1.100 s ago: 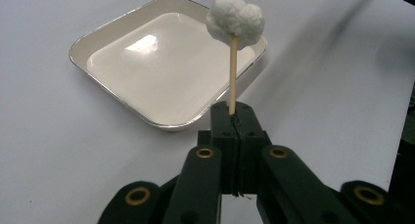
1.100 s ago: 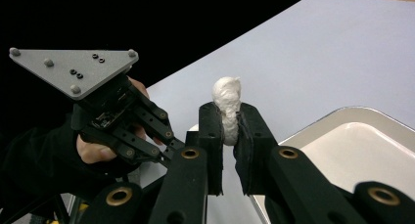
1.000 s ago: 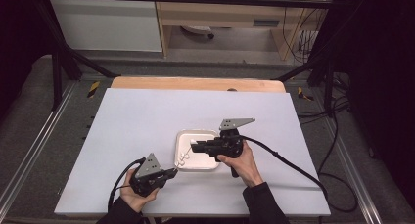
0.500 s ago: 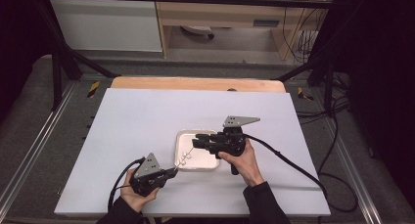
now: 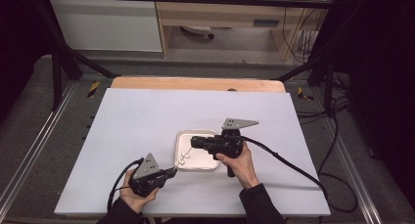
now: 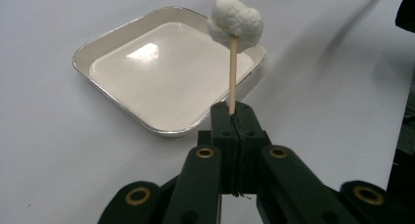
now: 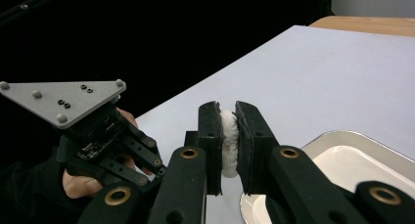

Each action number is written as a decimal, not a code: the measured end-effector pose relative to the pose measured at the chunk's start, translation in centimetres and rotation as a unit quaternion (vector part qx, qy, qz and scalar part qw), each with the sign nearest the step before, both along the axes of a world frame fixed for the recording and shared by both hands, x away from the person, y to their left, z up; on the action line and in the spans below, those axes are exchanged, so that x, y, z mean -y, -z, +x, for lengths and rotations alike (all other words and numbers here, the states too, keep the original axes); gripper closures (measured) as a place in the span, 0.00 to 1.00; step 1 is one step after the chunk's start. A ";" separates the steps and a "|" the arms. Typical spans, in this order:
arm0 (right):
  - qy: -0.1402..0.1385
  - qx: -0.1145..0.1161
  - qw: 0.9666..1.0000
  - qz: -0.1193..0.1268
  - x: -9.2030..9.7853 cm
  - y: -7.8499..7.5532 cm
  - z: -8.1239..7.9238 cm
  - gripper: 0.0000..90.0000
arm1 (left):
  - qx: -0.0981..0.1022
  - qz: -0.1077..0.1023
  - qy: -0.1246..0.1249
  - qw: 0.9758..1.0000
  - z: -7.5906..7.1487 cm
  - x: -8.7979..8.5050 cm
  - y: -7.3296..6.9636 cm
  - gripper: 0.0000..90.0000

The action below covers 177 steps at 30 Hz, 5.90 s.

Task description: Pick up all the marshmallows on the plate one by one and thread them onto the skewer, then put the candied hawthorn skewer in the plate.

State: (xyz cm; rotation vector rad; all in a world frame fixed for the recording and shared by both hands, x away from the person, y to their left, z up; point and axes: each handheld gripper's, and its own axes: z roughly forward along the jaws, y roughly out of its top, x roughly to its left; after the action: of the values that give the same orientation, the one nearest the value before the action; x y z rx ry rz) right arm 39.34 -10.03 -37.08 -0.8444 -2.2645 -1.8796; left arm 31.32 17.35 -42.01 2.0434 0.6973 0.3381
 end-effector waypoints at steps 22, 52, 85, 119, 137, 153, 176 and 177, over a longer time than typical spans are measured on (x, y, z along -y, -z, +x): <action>-0.014 -0.001 1.000 0.008 -0.6 0.8 -0.5 0.91 | -0.001 0.003 -0.001 1.000 -0.1 0.2 -0.1 0.99; -0.010 -0.018 1.000 -0.011 -0.8 1.3 -0.4 0.86 | -0.004 -0.009 0.006 1.000 0.5 0.6 -0.1 0.99; 0.133 0.004 0.970 -0.204 10.4 5.7 -1.3 0.01 | -0.046 -0.009 -0.041 0.998 2.0 -0.6 -1.1 0.98; 0.165 -0.001 0.963 -0.211 15.6 7.5 -3.1 0.01 | -0.111 0.073 -0.064 0.989 7.9 4.5 -0.8 0.98; 0.163 -0.002 0.964 -0.212 15.6 7.5 -3.1 0.01 | -0.131 0.139 -0.066 0.979 8.3 6.1 1.0 0.98; 0.162 -0.005 0.963 -0.214 15.5 7.6 -3.1 0.01 | -0.119 0.133 -0.063 0.982 8.3 5.6 0.8 0.82; 0.166 -0.004 0.964 -0.208 15.8 7.5 -3.2 0.01 | -0.086 0.081 -0.068 0.991 5.9 -2.0 0.1 0.18; 0.167 -0.004 0.964 -0.206 15.9 7.5 -3.2 0.01 | -0.085 0.079 -0.068 0.991 5.7 -2.5 0.2 0.17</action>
State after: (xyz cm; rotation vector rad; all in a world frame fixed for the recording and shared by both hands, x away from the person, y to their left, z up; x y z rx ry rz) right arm 36.14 -25.91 -44.54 -1.3596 -2.6956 -1.5123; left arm 37.05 19.82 -42.24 2.1984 0.9444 0.3080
